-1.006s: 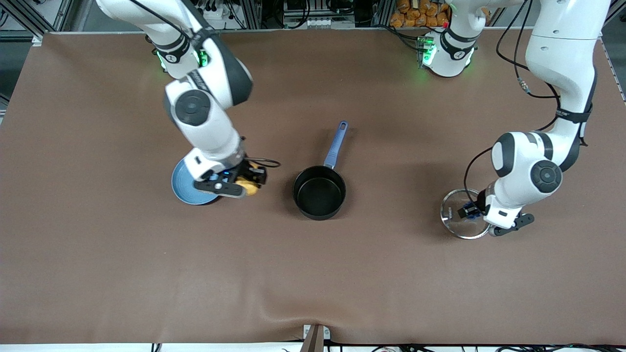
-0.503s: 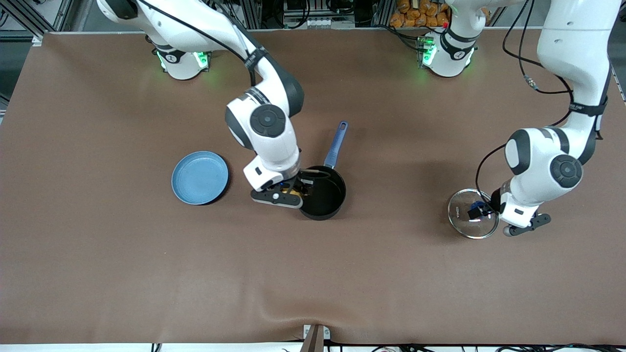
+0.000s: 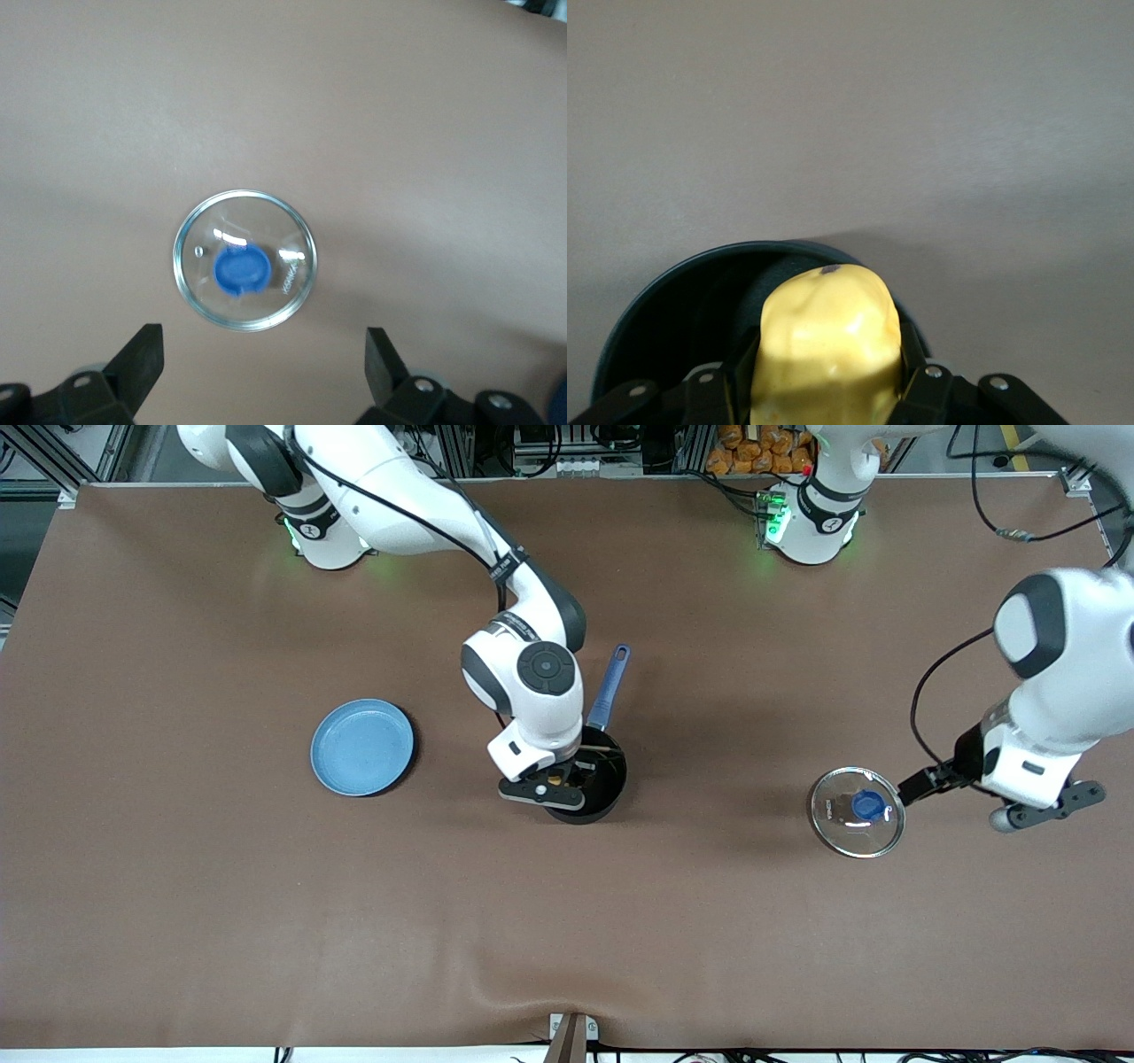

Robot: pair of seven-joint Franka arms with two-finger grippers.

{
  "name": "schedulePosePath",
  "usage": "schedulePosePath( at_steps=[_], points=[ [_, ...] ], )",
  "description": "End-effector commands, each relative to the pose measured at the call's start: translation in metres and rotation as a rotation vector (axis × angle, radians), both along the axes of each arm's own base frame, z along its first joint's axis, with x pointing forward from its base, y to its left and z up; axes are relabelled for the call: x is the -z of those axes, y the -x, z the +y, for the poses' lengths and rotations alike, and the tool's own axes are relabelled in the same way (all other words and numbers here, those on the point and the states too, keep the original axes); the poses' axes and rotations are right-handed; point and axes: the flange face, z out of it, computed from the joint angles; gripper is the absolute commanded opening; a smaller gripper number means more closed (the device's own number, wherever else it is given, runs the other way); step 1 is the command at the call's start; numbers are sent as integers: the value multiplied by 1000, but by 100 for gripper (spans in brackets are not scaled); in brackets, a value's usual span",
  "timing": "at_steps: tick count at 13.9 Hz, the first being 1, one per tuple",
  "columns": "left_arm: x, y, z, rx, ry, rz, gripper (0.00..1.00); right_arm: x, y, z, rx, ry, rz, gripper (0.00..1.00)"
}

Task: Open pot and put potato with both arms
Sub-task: 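Carry the potato over the saucepan while the left gripper sets the lid down, then open the right gripper to drop the potato into the saucepan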

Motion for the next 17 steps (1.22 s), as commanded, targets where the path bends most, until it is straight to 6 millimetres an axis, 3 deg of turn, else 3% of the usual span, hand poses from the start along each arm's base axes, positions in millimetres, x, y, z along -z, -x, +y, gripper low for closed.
schedulePosePath(
  at_steps=[1,4,6,8,9,10,11,14,16,17],
  points=[
    [-52,5,-9,21,-14,47,100,4,-2,11,10,16,-37,0],
    [-101,16,-23,47,-14,70,100,16,6,16,16,36,-34,0],
    [-133,35,-27,55,-17,65,100,31,11,17,13,51,-19,0],
    [-151,53,-34,69,-22,77,100,41,12,18,25,45,-24,0],
    [-160,61,-38,76,-25,79,100,42,11,19,38,33,-34,27],
    [-167,68,-39,77,-27,83,100,45,12,18,42,34,-32,79],
    [-173,74,-42,84,-28,83,100,45,12,18,42,34,-32,100],
    [-177,76,-44,89,-23,76,100,33,11,19,55,24,-37,100],
    [-177,76,-47,91,0,80,100,3,4,10,59,22,-34,100],
    [-177,76,-48,94,1,80,100,-24,-3,-4,61,39,-17,100]
  ],
)
